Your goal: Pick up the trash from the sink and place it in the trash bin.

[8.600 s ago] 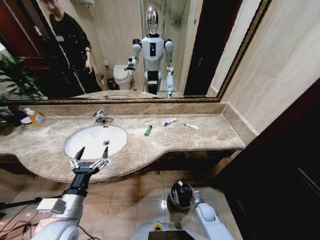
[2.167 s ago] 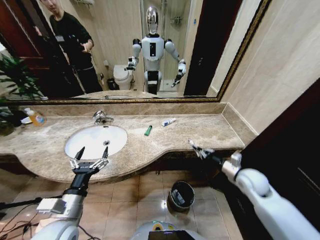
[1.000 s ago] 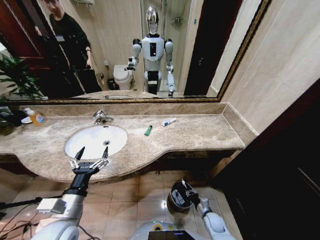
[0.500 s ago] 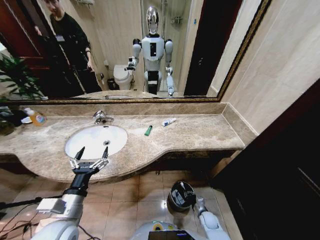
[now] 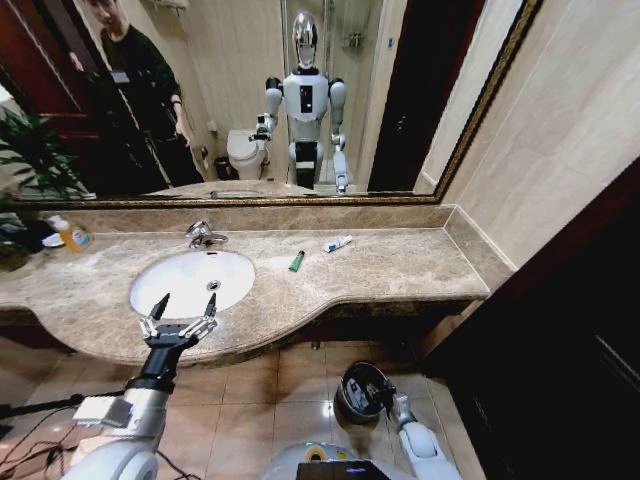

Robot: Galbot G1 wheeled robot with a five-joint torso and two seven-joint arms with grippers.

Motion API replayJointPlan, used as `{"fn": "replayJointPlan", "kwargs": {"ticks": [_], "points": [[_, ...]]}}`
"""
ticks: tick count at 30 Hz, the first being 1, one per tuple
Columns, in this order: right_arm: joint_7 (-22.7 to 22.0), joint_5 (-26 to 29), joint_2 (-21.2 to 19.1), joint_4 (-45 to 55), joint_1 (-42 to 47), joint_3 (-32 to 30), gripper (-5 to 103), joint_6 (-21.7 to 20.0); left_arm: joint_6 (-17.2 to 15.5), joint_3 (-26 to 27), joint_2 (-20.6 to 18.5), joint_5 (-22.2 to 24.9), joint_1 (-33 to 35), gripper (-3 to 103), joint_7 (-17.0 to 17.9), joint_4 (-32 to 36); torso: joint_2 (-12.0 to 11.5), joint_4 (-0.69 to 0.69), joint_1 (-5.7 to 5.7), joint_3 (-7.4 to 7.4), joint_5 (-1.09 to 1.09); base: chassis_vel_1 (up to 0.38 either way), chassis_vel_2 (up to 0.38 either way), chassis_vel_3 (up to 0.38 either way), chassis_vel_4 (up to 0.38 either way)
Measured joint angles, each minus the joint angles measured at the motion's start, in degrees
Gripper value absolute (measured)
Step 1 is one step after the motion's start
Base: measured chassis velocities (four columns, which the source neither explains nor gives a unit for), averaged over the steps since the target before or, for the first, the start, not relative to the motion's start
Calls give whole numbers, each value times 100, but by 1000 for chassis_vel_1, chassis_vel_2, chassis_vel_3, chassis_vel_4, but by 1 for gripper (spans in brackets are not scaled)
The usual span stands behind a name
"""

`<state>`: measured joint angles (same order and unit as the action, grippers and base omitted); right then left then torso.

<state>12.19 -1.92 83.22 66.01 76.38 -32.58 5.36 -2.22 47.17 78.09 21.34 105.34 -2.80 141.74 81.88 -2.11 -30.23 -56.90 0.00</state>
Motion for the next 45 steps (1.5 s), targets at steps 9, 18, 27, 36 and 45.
{"fn": "replayJointPlan", "kwargs": {"ticks": [9, 18, 27, 36, 45], "points": [[8, 22, -3, 223, 164, 16, 93, -35, 0, 0, 0, 0, 0, 100, 0, 0, 0, 0, 0, 0, 0, 0, 0, 0, 0], [-285, 332, -159, 845, 538, 100, 100, -254, 0, 0, 0, 0, 0, 100, 0, 0, 0, 0, 0, 0, 1, 0, 0, 0, 0], [-648, 1890, -1142, 3966, 2348, 9, 100, -887, 0, 0, 0, 0, 0, 100, 1, 0, 0, 1, 0, 0, 0, 0, 0, 0, 0], [-907, 2288, -1528, 5950, 2686, -96, 100, -1258, 0, 0, 0, 0, 0, 100, 0, 0, 0, 1, 1, 0, 0, 0, 0, 0, 0], [-1327, 2991, -1948, 6268, 904, 335, 100, -2326, 0, 0, 0, 0, 0, 100, 0, 0, 0, -2, -1, 0, 1, 0, 0, 0, 0]]}}
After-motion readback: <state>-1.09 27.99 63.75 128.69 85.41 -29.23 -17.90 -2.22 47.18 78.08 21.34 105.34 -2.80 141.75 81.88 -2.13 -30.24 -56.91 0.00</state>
